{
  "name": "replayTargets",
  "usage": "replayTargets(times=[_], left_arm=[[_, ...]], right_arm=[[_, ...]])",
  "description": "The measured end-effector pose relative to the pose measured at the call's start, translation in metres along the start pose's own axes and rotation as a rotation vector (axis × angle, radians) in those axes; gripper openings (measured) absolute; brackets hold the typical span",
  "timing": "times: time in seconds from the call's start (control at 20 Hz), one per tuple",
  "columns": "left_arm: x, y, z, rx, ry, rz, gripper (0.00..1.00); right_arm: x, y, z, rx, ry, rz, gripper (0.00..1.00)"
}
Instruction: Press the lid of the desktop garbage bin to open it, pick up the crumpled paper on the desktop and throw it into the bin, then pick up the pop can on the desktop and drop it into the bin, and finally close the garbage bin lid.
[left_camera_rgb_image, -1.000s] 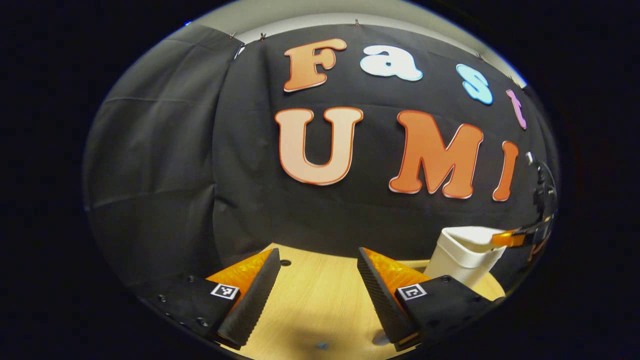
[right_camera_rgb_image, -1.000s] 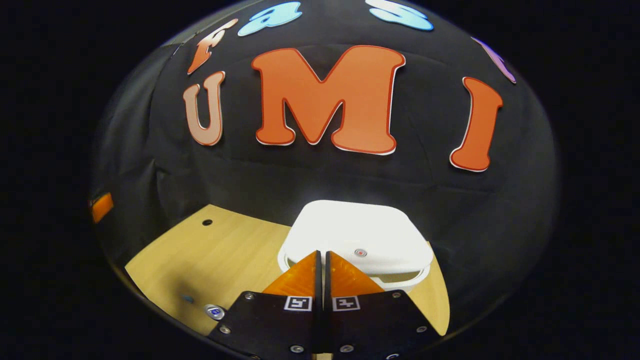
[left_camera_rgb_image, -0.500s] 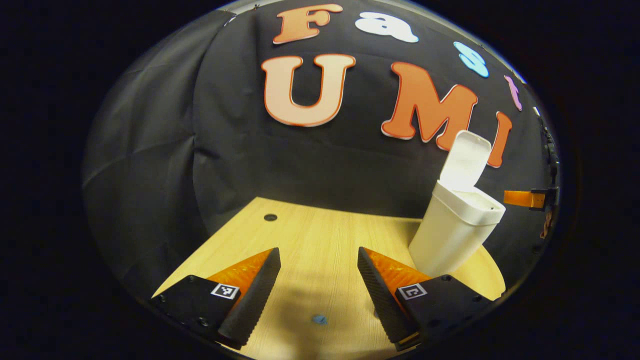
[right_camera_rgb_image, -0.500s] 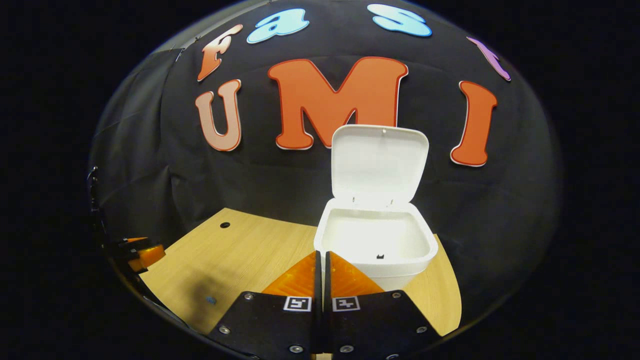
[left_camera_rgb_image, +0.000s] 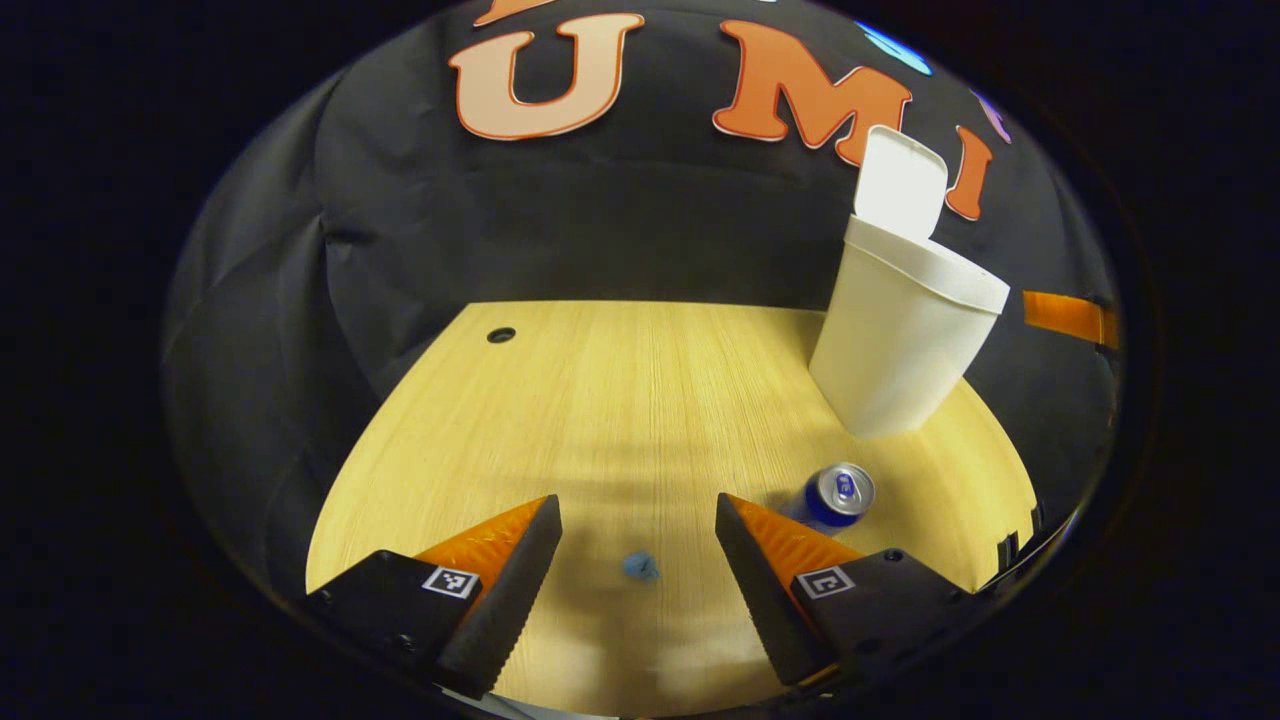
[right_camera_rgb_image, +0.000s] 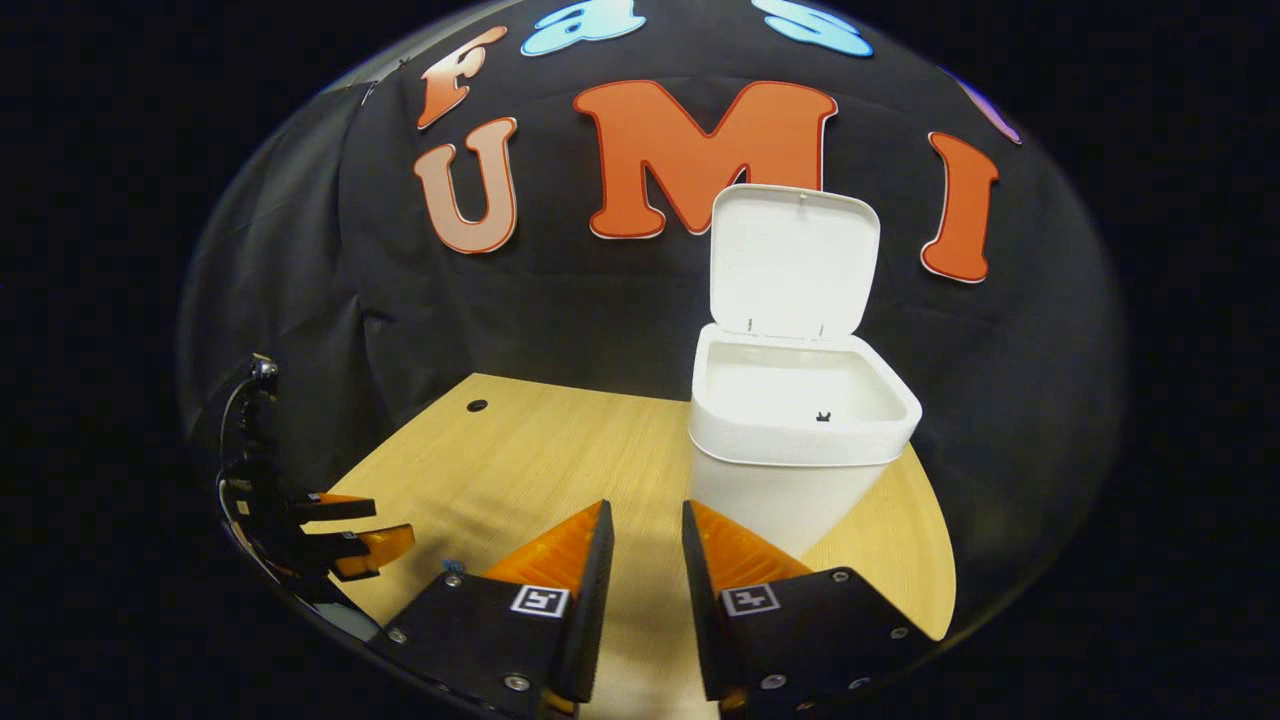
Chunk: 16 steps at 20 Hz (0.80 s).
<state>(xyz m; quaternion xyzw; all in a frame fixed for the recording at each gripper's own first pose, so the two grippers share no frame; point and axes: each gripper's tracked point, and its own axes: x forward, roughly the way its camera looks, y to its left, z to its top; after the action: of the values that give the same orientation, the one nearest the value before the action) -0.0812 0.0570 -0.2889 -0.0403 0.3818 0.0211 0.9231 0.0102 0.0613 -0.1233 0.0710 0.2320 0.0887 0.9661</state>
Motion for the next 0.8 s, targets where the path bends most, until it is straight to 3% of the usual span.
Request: replayTargets(times=[0.05, 0.1, 0.2, 0.3, 0.4, 0.8], left_arm=[[0.004, -0.004, -0.007, -0.004, 0.023, -0.018, 0.99], [0.006, -0.007, -0.012, -0.007, 0.048, -0.031, 0.99], [0.016, -0.008, -0.028, -0.012, 0.107, -0.050, 0.99], [0.024, -0.007, -0.042, -0.013, 0.149, -0.053, 0.99], [0.032, -0.006, -0.052, -0.005, 0.189, -0.053, 0.99], [0.060, 0.001, -0.082, -0.033, 0.364, -0.057, 0.99]], right_arm=[[-0.003, 0.004, -0.005, 0.008, 0.010, 0.010, 0.42], [-0.006, 0.009, -0.009, 0.017, 0.015, 0.023, 0.54], [-0.011, 0.015, -0.015, 0.039, 0.014, 0.030, 0.63], [-0.013, 0.024, -0.027, 0.063, 0.025, 0.038, 0.84], [-0.014, 0.033, -0.035, 0.088, 0.028, 0.052, 0.98], [-0.007, 0.049, -0.080, 0.095, 0.094, 0.016, 0.98]])
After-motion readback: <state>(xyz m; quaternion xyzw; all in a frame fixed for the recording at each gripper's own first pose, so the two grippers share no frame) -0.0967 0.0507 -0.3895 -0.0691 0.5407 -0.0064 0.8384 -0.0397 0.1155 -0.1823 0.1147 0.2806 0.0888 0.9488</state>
